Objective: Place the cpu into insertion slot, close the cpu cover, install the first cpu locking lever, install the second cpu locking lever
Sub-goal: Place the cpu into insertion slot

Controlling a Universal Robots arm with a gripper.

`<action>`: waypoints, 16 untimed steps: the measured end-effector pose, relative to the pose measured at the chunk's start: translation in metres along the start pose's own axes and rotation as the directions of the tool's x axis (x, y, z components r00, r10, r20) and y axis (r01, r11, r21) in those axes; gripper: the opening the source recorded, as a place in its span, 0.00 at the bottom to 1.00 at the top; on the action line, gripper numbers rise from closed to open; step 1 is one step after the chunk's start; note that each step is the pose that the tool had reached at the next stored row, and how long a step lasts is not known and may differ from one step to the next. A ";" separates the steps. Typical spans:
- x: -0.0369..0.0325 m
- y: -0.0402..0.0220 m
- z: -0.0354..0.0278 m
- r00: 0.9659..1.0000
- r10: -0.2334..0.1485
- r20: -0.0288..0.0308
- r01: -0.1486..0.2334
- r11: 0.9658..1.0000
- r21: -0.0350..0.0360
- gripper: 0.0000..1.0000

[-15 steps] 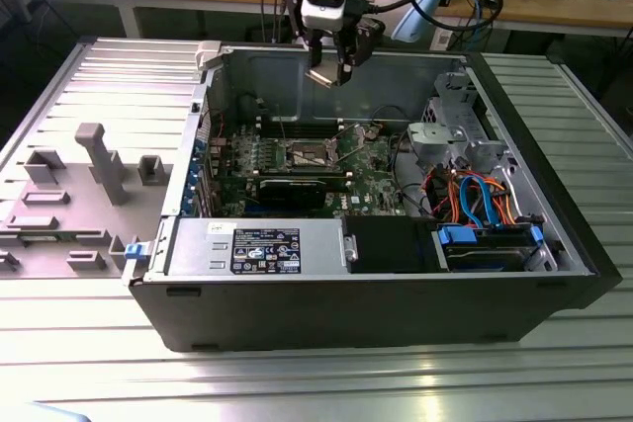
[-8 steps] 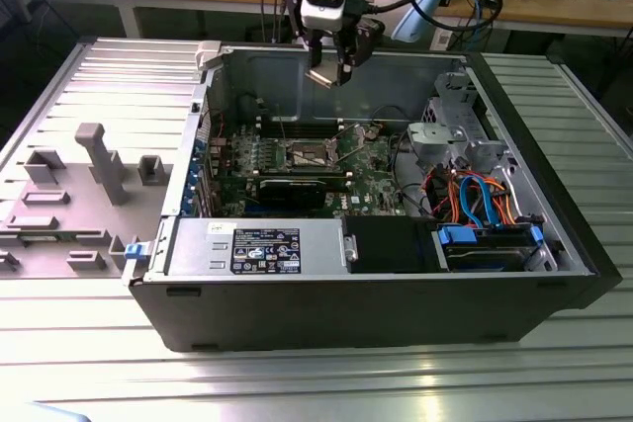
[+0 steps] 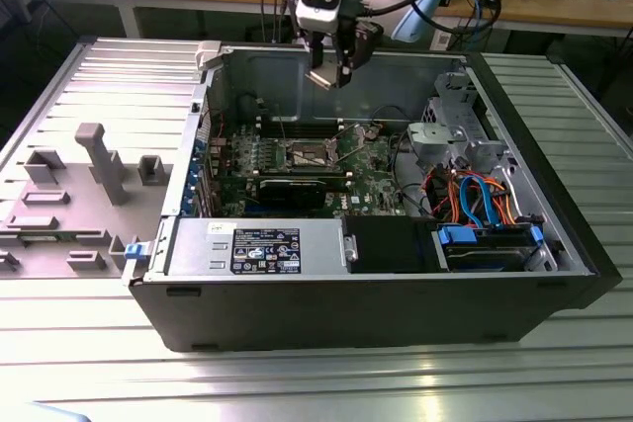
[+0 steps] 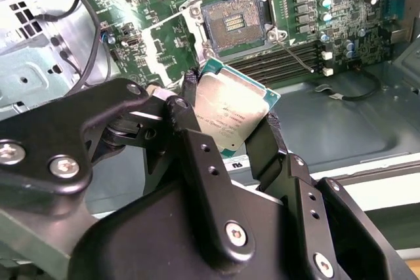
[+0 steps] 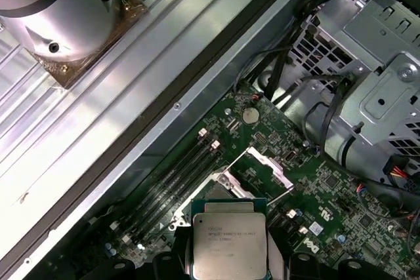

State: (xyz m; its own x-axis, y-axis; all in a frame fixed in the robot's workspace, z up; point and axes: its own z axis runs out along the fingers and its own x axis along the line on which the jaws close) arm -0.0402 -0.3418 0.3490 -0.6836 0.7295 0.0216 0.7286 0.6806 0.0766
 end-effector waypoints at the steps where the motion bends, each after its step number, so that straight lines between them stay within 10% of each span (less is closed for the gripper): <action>1: 0.0000 -0.0001 0.0004 1.000 0.008 0.000 -0.008 1.000 0.000 0.55; 16: 0.0001 -0.0003 0.0019 0.999 0.045 0.003 -0.045 0.999 -0.001 0.55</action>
State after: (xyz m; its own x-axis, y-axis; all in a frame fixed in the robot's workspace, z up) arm -0.0404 -0.3418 0.3471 -0.6498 0.7598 0.0221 0.7588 0.6468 0.0762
